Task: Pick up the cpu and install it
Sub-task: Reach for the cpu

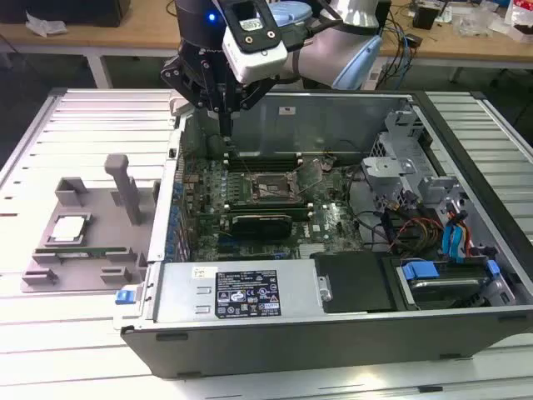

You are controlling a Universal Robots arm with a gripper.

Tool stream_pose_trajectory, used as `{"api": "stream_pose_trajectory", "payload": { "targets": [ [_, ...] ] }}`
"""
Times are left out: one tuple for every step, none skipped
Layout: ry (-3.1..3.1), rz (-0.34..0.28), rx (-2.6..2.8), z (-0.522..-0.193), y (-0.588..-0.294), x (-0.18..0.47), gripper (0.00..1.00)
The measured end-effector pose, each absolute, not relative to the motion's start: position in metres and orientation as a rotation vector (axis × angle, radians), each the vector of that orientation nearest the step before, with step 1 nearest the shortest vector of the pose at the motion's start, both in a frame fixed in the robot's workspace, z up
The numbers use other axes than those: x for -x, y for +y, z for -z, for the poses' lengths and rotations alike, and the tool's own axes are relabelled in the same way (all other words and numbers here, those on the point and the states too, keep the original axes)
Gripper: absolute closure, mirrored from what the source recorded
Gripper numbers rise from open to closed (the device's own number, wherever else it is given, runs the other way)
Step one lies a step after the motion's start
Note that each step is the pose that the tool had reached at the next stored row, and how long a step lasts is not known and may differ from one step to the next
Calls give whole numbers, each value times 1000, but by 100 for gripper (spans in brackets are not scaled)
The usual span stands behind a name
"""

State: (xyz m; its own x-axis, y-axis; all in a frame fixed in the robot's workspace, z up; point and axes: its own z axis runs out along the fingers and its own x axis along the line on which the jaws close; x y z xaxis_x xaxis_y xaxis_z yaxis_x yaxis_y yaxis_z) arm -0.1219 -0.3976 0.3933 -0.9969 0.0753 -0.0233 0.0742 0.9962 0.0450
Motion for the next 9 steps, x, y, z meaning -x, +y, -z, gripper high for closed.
{"api": "stream_pose_trajectory", "payload": {
  "targets": [
    [3114,-69,-117,-393,-398,122,89],
    [3114,-69,-117,-393,-398,122,89],
    [3114,-69,-117,-393,-398,122,89],
    [3114,-69,-116,-393,-398,122,89],
    [3114,-69,-117,-393,-398,122,89],
    [3114,-69,-117,-393,-397,122,89],
    [3114,-69,-117,-393,-397,122,89],
    [3114,-69,-116,-393,-397,122,89],
    [3114,-69,-117,-393,-397,122,89]
  ]
}}
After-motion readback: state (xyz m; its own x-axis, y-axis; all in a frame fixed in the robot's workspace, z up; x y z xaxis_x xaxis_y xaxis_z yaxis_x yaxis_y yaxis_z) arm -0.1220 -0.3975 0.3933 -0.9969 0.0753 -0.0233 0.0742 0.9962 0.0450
